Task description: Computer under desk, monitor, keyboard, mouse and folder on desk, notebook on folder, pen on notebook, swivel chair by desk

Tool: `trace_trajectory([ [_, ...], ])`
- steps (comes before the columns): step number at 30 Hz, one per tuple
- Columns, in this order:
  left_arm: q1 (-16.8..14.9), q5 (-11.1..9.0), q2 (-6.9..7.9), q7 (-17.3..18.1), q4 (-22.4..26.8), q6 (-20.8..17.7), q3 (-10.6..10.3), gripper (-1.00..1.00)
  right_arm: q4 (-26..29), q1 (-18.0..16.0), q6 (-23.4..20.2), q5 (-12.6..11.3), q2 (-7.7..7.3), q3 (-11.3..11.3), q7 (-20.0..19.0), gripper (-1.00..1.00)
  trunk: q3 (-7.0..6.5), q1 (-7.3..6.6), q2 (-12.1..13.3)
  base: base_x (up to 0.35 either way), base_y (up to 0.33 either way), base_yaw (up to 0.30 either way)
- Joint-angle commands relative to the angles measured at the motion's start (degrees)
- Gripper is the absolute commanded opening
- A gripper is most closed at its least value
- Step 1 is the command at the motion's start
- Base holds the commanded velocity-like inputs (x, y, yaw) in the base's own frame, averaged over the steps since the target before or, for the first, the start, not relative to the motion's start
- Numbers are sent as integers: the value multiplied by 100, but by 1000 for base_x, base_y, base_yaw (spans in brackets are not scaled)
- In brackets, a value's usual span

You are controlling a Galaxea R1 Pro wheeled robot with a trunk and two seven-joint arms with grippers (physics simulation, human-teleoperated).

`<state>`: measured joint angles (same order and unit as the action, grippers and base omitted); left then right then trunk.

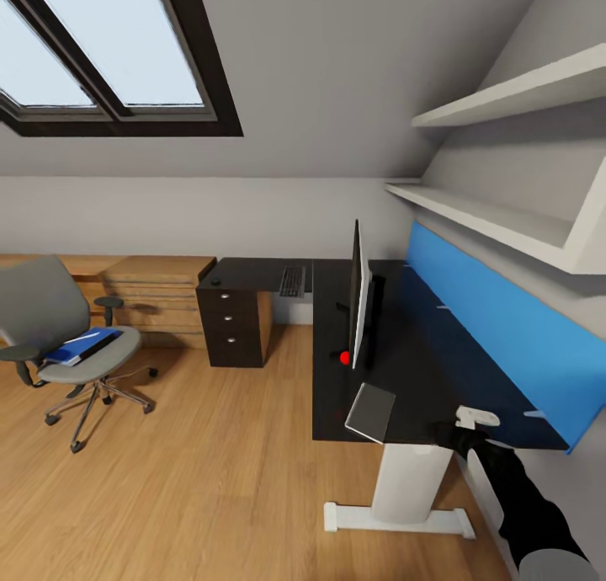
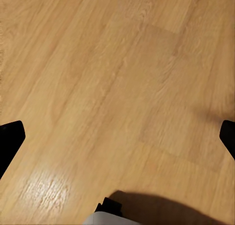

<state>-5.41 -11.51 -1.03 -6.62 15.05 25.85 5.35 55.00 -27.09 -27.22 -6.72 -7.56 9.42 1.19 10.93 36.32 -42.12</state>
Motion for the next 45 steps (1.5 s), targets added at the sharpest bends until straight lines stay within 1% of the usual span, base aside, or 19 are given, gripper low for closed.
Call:
trace_trajectory([
  [1, -4, 17, -4, 3, -1, 14, 36, 100, 41, -2, -45, -56, -1, 3, 13, 100, -10, -21, 35, 0, 0, 0],
  [10, -4, 17, -2, 5, -2, 9, 44, 100, 366, 2, -101, -52, -2, 13, 13, 100, -171, -219, 396, 0, 0, 0],
  [15, -4, 17, 0, 10, -2, 8, 41, 100, 543, 2, -108, -50, -2, 107, 13, 100, -261, -329, 597, 0, 0, 0],
  [19, -4, 17, -1, 11, 0, 8, 41, 100, 616, 2, -96, -49, 10, 170, 13, 100, -333, -417, 757, 0, 0, 0],
  [28, -4, 17, -2, 12, -1, 8, 44, 100, 643, 2, -59, -48, 24, 199, 13, 100, -494, -614, 1118, 0, 0, 0],
  [39, -4, 21, -4, 12, 4, 62, 34, 100, 651, 2, -41, -26, 19, 200, -20, 100, -494, -614, 1118, 0, 0, 0],
  [45, -4, 18, -4, 12, 5, 67, 34, 100, 650, 2, -11, -23, 24, 157, -35, 100, -494, -614, 1118, 24, 0, 0],
])
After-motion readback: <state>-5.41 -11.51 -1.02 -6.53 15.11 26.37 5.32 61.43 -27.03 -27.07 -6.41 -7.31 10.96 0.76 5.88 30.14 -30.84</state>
